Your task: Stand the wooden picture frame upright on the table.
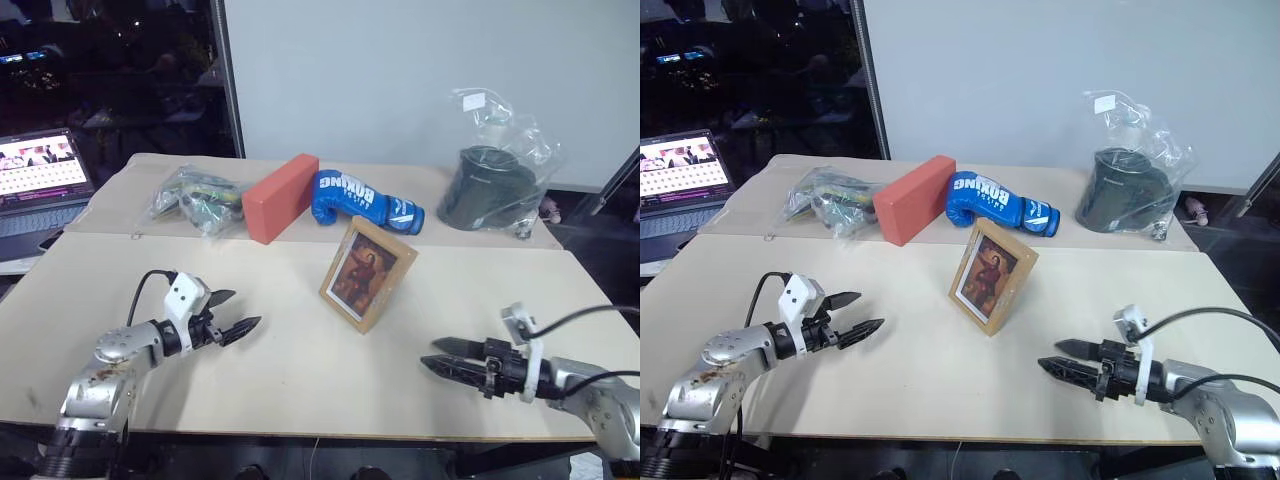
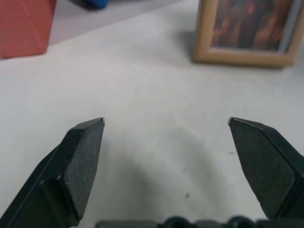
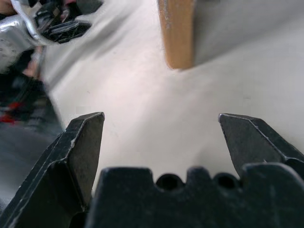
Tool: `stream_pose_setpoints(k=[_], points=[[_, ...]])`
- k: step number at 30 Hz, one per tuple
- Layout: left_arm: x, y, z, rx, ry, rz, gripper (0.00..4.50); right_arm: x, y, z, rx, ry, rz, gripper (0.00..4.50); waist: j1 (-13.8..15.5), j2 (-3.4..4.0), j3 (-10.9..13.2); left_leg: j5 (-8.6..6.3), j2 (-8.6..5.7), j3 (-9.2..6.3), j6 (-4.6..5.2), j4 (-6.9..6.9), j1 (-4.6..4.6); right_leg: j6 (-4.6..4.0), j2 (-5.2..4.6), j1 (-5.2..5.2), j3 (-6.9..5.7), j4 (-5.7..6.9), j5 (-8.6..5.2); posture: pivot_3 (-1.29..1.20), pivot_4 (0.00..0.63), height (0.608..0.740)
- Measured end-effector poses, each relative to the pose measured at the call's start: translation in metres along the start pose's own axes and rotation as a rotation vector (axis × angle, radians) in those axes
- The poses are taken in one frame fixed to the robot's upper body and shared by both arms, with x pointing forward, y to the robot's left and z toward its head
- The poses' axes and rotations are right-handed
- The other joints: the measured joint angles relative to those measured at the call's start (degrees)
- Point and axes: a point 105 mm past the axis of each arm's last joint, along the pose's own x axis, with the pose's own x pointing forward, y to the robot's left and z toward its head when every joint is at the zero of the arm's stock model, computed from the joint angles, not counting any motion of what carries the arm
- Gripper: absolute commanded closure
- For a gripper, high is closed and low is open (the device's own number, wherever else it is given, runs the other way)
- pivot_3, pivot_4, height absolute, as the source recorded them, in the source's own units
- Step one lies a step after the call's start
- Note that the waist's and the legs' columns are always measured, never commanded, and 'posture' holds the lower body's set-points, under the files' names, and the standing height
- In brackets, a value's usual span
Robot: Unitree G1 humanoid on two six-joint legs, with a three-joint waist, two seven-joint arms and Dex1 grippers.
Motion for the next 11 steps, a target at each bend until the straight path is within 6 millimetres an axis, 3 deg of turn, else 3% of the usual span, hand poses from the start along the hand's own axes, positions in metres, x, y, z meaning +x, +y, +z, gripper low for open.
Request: stream_pose_setpoints(k=[4, 11], points=[[0.009, -0.002, -0.005, -0.013, -0.010, 0.056, 0.00, -0.006, -0.027, 0.028, -0.246, -0.158, -0.315, 0.02, 0.1, 0.00, 0.0, 0.01, 0.00, 0.00, 0.00, 0.03, -0.03, 0.02, 0.00, 0.00, 0.00, -0.01, 0.04, 0.00, 0.150, 0.727], [0.019, 0.000, 0.001, -0.008, -0.029, 0.067, 0.00, 0.001, -0.027, 0.031, -0.298, -0.197, -0.405, 0.02, 0.5, 0.02, 0.0, 0.01, -0.01, 0.00, 0.01, -0.03, -0.08, -0.03, 0.00, 0.00, 0.01, -0.02, 0.01, 0.00, 0.150, 0.727]])
